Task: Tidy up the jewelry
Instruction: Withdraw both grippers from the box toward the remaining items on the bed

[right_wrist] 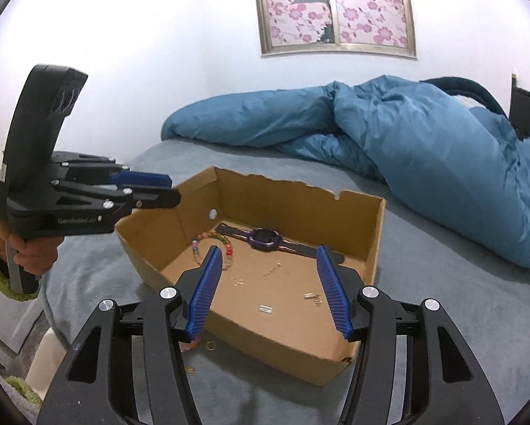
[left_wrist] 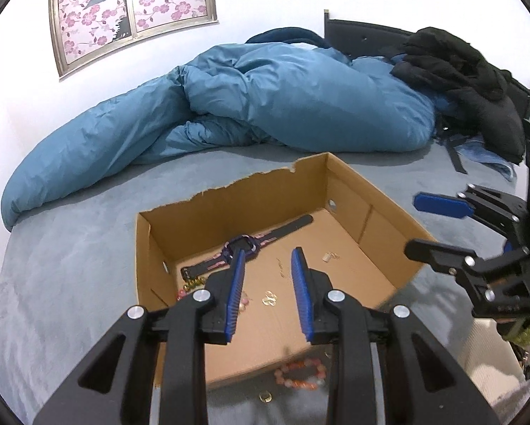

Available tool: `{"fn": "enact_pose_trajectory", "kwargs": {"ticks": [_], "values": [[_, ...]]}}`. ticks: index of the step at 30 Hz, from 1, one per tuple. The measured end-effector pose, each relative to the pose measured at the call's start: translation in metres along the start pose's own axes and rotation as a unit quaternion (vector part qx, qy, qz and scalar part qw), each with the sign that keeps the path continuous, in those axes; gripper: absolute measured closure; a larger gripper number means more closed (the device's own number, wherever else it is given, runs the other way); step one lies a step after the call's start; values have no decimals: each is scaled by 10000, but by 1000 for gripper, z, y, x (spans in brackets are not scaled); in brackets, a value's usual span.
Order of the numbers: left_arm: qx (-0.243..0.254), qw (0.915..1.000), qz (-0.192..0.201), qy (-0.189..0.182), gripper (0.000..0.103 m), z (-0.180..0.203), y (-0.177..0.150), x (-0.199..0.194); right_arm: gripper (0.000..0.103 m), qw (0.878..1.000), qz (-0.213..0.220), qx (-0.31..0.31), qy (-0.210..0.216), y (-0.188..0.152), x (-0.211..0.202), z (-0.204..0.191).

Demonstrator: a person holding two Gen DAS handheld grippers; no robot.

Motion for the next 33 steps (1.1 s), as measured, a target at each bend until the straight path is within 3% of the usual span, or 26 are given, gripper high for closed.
{"fn": "enact_pose_trajectory", "kwargs": {"ticks": [3, 8, 21, 33], "values": [[29, 9999, 16, -98, 75, 5, -10, -13, 39, 9999, 50, -41, 135, -1, -5, -6], [18, 9998, 25, -193, 69, 9, -25, -29, 33, 9993, 125, -127, 317, -4, -17, -14], [-245, 9990, -71, -379, 61, 17, -61, -49, 30, 9979, 61, -446, 469, -19, -27, -40], [-237, 9984, -395, -319, 60, 24, -98, -37, 30, 9968, -279, -643, 377, -43, -21, -39]]}}
Point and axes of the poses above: each gripper's, at about its wrist camera, not at the fingertips, and x roughly the way its jaws point, z to its right, y to its top, the point moved 2 cm from there along x, roughly the way its jaws point, and after that the axes turned 9 degrees about x, right-handed, at the moved point
